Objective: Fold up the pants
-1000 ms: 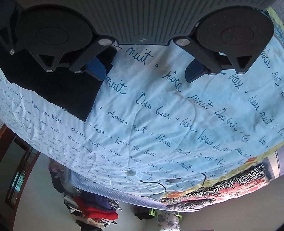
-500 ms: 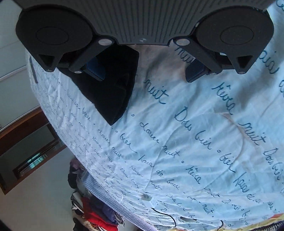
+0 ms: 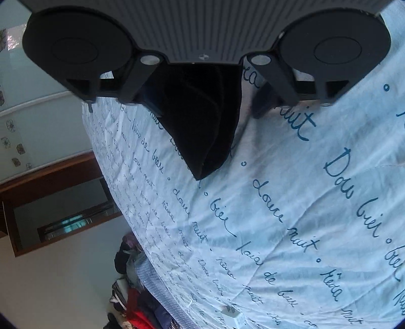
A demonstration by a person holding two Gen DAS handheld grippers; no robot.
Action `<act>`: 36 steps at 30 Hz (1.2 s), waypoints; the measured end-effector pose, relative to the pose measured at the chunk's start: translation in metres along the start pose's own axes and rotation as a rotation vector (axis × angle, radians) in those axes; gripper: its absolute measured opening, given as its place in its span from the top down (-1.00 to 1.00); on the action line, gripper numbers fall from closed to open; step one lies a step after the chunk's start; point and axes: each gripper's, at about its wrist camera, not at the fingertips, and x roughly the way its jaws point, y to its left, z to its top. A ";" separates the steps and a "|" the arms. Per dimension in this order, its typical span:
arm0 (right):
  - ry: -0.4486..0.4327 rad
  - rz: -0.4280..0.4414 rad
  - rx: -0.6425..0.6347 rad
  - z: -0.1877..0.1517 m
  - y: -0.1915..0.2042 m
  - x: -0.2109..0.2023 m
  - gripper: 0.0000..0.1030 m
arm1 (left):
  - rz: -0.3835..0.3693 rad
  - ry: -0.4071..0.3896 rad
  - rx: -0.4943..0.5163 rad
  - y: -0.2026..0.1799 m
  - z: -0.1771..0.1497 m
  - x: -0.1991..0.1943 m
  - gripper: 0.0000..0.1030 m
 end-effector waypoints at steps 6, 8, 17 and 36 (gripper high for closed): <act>0.055 0.044 0.010 0.000 -0.007 0.002 0.70 | 0.024 -0.022 0.054 -0.010 -0.006 0.001 0.51; 0.065 0.037 -0.025 -0.001 -0.006 -0.003 0.33 | 0.028 -0.037 0.067 -0.011 -0.008 -0.001 0.53; 0.135 -0.232 -0.366 -0.025 0.042 0.022 -0.24 | 0.033 -0.073 0.062 -0.015 -0.013 -0.010 0.55; -0.160 -0.062 0.216 -0.019 -0.046 -0.079 0.81 | 0.114 -0.337 0.349 -0.143 -0.077 -0.073 0.62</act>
